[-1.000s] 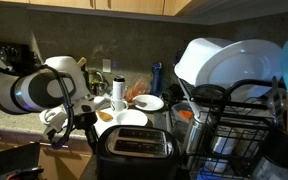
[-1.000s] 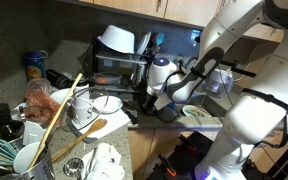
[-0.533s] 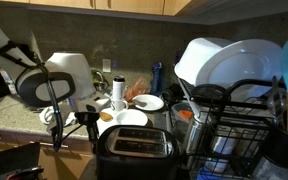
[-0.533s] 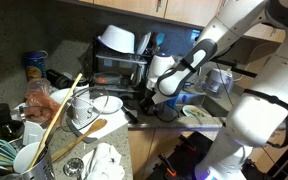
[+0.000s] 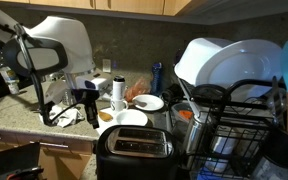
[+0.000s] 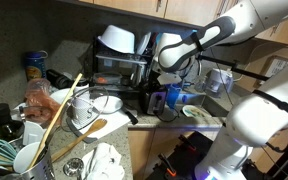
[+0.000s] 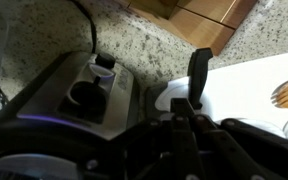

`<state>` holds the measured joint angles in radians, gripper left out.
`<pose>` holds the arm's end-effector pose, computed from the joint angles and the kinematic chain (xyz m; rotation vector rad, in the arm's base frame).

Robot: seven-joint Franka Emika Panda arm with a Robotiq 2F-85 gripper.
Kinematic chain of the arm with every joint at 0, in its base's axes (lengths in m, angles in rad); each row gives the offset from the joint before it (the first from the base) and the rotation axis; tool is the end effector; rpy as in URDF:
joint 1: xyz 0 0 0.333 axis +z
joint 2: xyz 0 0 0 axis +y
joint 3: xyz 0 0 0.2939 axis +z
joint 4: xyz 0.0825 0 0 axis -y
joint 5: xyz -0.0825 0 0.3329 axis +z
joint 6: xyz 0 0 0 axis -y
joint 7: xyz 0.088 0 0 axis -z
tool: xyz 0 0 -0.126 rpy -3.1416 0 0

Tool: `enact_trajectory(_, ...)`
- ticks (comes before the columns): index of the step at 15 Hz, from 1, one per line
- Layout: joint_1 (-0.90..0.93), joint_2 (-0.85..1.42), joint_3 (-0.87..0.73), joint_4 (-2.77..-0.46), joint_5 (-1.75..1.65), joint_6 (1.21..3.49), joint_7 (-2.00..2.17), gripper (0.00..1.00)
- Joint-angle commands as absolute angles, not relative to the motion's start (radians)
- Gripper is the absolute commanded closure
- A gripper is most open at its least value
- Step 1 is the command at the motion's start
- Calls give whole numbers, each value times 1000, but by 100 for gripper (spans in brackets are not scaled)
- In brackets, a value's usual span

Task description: Push the lever on the toaster downwards

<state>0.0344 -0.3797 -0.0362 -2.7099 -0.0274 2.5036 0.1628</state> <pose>0.3744 -0.0002 0.3582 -3.1126 0.2223 -0.2708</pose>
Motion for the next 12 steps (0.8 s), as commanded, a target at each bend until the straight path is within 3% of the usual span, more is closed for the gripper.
enact_trajectory(1, 38, -415, -36, -2630, 36, 2370, 89, 100)
enact_trajectory(9, 55, -340, -65, -2470, 157, 2167, -86, 100)
enact_trajectory(10, 46, -337, -70, -2462, 159, 2148, -101, 74)
enact_trajectory(11, 35, -343, -78, -2462, 158, 2141, -113, 73)
enact_trajectory(12, 34, -357, -50, -2494, 139, 2184, -67, 66)
